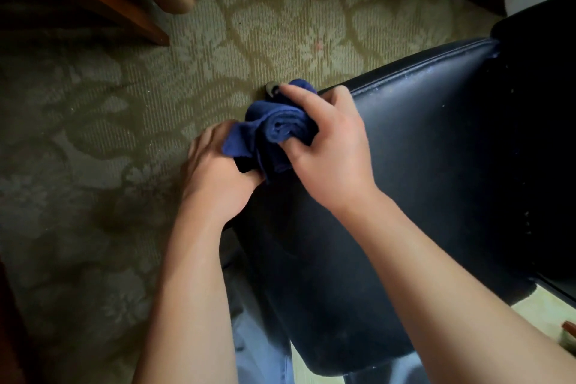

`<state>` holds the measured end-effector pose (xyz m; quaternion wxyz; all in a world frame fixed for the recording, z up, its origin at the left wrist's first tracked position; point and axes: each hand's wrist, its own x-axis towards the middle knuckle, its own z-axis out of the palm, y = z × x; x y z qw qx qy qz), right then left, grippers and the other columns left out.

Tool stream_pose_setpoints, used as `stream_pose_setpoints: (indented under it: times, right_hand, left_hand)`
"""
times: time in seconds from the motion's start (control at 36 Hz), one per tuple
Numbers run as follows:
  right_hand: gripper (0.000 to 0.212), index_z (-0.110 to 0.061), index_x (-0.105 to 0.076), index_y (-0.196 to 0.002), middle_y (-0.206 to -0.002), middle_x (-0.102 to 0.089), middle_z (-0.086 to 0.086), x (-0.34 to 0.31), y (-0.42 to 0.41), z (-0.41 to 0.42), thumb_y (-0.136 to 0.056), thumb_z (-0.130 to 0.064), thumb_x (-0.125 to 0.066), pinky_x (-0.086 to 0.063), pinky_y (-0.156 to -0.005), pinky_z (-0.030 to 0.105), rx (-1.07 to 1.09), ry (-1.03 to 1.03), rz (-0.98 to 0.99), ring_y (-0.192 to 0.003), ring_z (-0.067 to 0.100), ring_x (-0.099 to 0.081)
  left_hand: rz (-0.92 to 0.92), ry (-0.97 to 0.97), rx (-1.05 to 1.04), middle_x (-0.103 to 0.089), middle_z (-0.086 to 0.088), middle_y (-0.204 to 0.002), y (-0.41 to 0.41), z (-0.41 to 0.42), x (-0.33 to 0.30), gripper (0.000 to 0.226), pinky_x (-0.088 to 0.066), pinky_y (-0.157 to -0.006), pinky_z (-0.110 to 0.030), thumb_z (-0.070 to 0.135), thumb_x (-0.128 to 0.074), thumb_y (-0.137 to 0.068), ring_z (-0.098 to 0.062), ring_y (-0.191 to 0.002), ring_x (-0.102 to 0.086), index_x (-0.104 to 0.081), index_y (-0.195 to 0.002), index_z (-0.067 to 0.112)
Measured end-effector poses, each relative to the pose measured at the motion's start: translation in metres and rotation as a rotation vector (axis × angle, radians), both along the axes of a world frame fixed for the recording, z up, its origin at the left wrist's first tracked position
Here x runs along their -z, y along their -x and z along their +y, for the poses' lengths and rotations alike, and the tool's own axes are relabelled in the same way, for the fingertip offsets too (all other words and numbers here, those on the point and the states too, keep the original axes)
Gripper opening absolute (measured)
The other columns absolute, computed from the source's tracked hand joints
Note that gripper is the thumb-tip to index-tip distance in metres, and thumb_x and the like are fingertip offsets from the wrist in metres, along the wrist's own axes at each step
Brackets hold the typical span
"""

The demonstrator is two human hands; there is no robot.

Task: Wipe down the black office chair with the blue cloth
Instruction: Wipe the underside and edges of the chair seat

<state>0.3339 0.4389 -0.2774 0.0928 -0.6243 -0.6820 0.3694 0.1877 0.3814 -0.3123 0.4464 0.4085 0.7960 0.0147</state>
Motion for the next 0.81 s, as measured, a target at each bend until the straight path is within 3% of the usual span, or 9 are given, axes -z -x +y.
stream_pose_setpoints:
  times: [0.11, 0.17, 0.22, 0.39, 0.56, 0.67, 0.72, 0.81]
  right_hand:
    - [0.055, -0.038, -0.059, -0.133, -0.098, -0.041, -0.007, 0.007, -0.003, 0.004, -0.082, -0.024, -0.069, -0.053, -0.079, 0.035, 0.040, 0.036, 0.000, -0.084, 0.007, -0.050]
    - [0.053, -0.038, -0.060, -0.131, -0.096, -0.040, -0.007, 0.009, -0.007, 0.007, -0.082, -0.023, -0.070, -0.053, -0.079, 0.035, 0.045, 0.036, 0.002, -0.083, 0.008, -0.050]
    - [0.051, -0.039, -0.062, -0.129, -0.096, -0.041, -0.007, 0.009, -0.013, 0.012, -0.081, -0.024, -0.070, -0.053, -0.080, 0.034, 0.064, 0.022, -0.005, -0.083, 0.007, -0.050]
    - [0.045, -0.037, -0.067, -0.122, -0.100, -0.050, -0.004, 0.010, -0.053, 0.039, -0.078, -0.026, -0.071, -0.053, -0.087, 0.034, 0.213, -0.053, -0.066, -0.094, 0.013, -0.060]
    - [0.047, -0.037, -0.065, -0.125, -0.105, -0.051, -0.003, 0.009, -0.076, 0.054, -0.080, -0.026, -0.073, -0.046, -0.084, 0.019, 0.340, -0.067, -0.041, -0.094, 0.008, -0.058]
    - [0.048, -0.035, -0.066, -0.125, -0.103, -0.053, -0.003, 0.003, -0.074, 0.052, -0.079, -0.023, -0.075, -0.038, -0.080, 0.001, 0.343, -0.058, 0.041, -0.087, -0.001, -0.056]
    - [0.049, -0.034, -0.067, -0.123, -0.103, -0.056, -0.001, 0.001, -0.066, 0.049, -0.077, -0.023, -0.076, -0.043, -0.085, 0.007, 0.300, -0.040, 0.078, -0.089, 0.002, -0.058]
    - [0.049, -0.035, -0.067, -0.124, -0.099, -0.051, -0.002, 0.002, -0.050, 0.042, -0.077, -0.023, -0.075, -0.053, -0.089, 0.031, 0.157, 0.035, 0.097, -0.092, 0.011, -0.061]
  left_hand:
    - [0.026, 0.043, -0.005, -0.050, -0.005, -0.130, -0.003, 0.003, -0.001, 0.060, -0.043, -0.104, -0.047, 0.046, -0.062, -0.075, -0.032, -0.128, -0.043, -0.051, -0.132, 0.032]
    - [0.059, 0.065, 0.013, -0.045, -0.004, -0.135, -0.007, 0.006, -0.002, 0.064, -0.036, -0.106, -0.045, 0.052, -0.059, -0.078, -0.031, -0.132, -0.036, -0.046, -0.136, 0.029]
    - [0.069, 0.074, 0.020, -0.044, -0.002, -0.139, -0.009, 0.009, -0.002, 0.068, -0.034, -0.108, -0.045, 0.059, -0.061, -0.078, -0.029, -0.135, -0.034, -0.044, -0.136, 0.029]
    - [0.069, 0.094, -0.019, -0.043, -0.002, -0.143, -0.008, 0.013, -0.004, 0.072, -0.031, -0.112, -0.042, 0.047, -0.075, -0.082, -0.027, -0.138, -0.035, -0.043, -0.141, 0.025]
    - [0.114, 0.138, 0.033, -0.040, -0.001, -0.149, -0.013, 0.017, -0.009, 0.072, -0.031, -0.114, -0.045, 0.049, -0.071, -0.086, -0.028, -0.141, -0.032, -0.038, -0.146, 0.025]
    - [0.102, 0.110, 0.093, -0.038, 0.000, -0.152, -0.019, 0.024, -0.012, 0.075, -0.029, -0.117, -0.047, 0.052, -0.067, -0.088, -0.029, -0.140, -0.032, -0.034, -0.151, 0.028]
    - [0.072, 0.055, 0.133, -0.042, 0.001, -0.150, -0.026, 0.030, -0.011, 0.073, -0.030, -0.116, -0.049, 0.051, -0.069, -0.086, -0.030, -0.137, -0.035, -0.039, -0.149, 0.028]
    - [0.081, 0.014, 0.171, -0.052, -0.001, -0.140, -0.034, 0.040, -0.007, 0.065, -0.035, -0.111, -0.052, 0.054, -0.071, -0.080, -0.033, -0.130, -0.043, -0.051, -0.137, 0.030]
